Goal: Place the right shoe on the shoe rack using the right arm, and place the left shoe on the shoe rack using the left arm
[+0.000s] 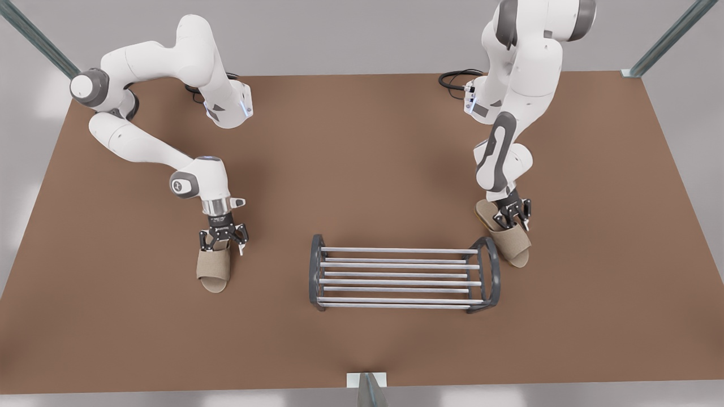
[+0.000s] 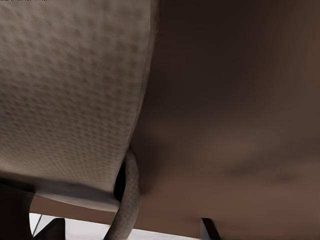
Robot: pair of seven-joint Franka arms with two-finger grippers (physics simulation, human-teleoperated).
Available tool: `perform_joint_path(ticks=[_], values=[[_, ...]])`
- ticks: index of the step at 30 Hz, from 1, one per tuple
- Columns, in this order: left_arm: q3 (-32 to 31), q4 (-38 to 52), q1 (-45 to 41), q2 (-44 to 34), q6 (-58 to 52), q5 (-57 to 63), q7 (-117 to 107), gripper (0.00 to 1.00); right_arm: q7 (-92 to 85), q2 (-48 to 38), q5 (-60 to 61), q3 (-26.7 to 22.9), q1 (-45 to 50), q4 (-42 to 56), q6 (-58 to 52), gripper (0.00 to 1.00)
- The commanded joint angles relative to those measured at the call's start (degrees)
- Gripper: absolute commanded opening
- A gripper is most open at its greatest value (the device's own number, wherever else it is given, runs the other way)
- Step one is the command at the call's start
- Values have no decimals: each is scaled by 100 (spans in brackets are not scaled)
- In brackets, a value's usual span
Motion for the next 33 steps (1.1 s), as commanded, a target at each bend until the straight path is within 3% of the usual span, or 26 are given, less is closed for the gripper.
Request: perform_joint_path(ticks=[1, 5, 6, 13, 16, 17, 19, 22, 27, 33], values=[[6, 3, -30, -15, -10, 10, -2199, 49, 15, 7, -17, 3, 20, 26, 68, 100], [6, 3, -48, -155, -10, 10, -2191, 45, 15, 68, -17, 11, 38, 114, 121, 100], [6, 12, -48, -155, -10, 10, -2199, 33, 15, 68, -17, 20, 38, 123, 138, 92], [182, 21, -48, -647, -1, 115, -2164, 21, 15, 77, -17, 82, 29, 123, 226, 54], [577, 99, -39, -1096, 25, 651, -2103, 21, 15, 86, -17, 90, -6, 114, 235, 39], [621, 187, -39, -1280, 52, 669, -2085, 21, 15, 86, -17, 90, -15, 105, 235, 35], [621, 267, -30, -2413, 227, 669, -1866, 21, 15, 86, -17, 99, -32, 88, 235, 23], [139, 609, -57, -3214, 772, 643, -1734, 21, -12, 68, -17, 187, -76, 17, 270, 21], [-1382, 1814, -57, -2942, 1889, 607, -1479, 21, -73, -459, 18, 565, 293, 61, 736, 21], [-1778, 2894, -48, -1219, 1862, 713, 761, 21, -416, -740, 150, 1075, 627, 114, 885, 21]])
